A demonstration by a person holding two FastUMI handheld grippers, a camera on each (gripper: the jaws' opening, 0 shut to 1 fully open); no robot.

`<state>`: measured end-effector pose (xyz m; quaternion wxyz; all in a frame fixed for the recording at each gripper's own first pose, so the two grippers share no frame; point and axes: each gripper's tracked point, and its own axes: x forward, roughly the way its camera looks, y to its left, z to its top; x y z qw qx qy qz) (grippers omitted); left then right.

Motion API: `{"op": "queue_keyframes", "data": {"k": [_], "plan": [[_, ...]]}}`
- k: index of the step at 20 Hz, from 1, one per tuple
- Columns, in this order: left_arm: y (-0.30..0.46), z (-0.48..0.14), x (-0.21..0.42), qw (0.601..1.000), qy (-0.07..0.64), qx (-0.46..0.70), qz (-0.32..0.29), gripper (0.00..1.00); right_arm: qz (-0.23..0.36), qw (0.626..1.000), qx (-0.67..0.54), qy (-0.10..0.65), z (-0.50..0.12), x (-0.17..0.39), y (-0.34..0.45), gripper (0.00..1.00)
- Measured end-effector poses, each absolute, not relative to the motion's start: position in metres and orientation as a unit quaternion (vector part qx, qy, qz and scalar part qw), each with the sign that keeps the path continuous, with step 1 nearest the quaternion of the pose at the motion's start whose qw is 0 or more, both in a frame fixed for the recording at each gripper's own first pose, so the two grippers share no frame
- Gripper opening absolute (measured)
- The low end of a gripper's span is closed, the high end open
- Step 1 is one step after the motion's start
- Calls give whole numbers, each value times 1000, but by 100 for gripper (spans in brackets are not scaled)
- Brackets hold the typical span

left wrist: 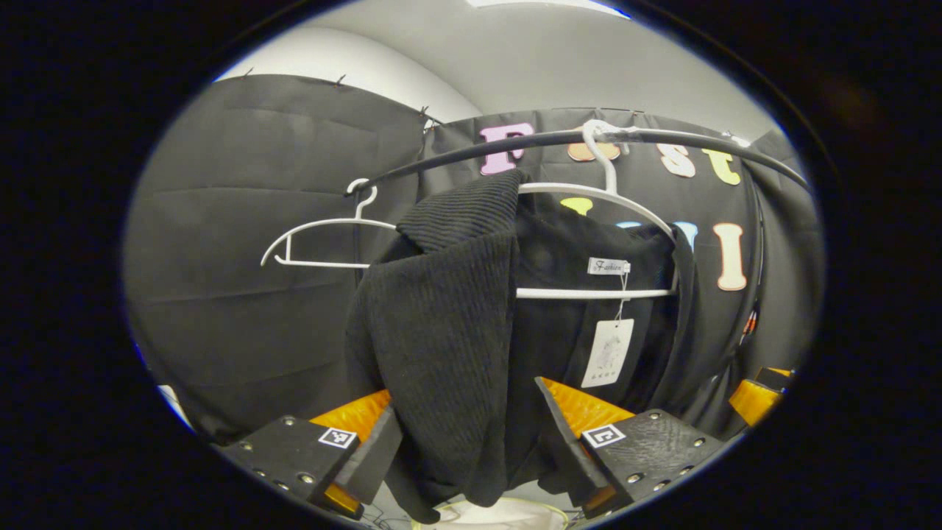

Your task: Grasp the clothes on the hanger with both hands and then place them into the laundry hamper below.

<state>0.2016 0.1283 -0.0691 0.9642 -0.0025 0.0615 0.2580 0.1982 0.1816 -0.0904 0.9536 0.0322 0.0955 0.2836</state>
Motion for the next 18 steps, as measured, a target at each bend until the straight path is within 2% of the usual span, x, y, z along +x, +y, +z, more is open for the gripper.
{"op": "queue_keyframes", "data": {"k": [4, 6, 7, 8, 9, 11, 12, 13, 14, 15, 16, 17, 18], "plan": [[135, -71, 216, 961, 59, 6, 270, 94, 306, 946, 26, 100, -99, 210, 189, 98], [144, -63, 218, 957, 47, 15, 286, 79, 317, 943, 27, 100, -101, 214, 193, 98], [144, -63, 223, 958, 46, 8, 282, 72, 322, 941, 27, 102, -103, 215, 196, 93], [141, -65, 224, 960, 46, 0, 275, 65, 328, 939, 25, 103, -104, 215, 198, 98], [138, -63, 226, 963, 45, -5, 264, 65, 332, 937, 22, 102, -105, 215, 200, 98], [148, -64, 224, 956, 42, 8, 289, 36, 341, 934, 19, 102, -107, 215, 204, 98], [148, -64, 225, 957, 41, 8, 286, 22, 346, 932, 18, 104, -109, 216, 206, 93], [134, -65, 230, 966, 43, -3, 257, 7, 350, 930, 19, 108, -111, 216, 207, 93], [125, -64, 230, 969, 43, -9, 243, 7, 354, 929, 20, 110, -111, 216, 209, 93], [128, -60, 231, 970, 36, -13, 241, 1, 358, 927, 23, 111, -109, 218, 212, 98], [124, -55, 229, 971, 29, -17, 236, 1, 362, 925, 29, 116, -107, 220, 215, 98], [123, -49, 224, 971, 20, -16, 237, 1, 367, 922, 40, 118, -103, 219, 220, 98], [121, -44, 220, 972, 18, -13, 236, 0, 367, 922, 50, 113, -95, 223, 225, 93]]}}
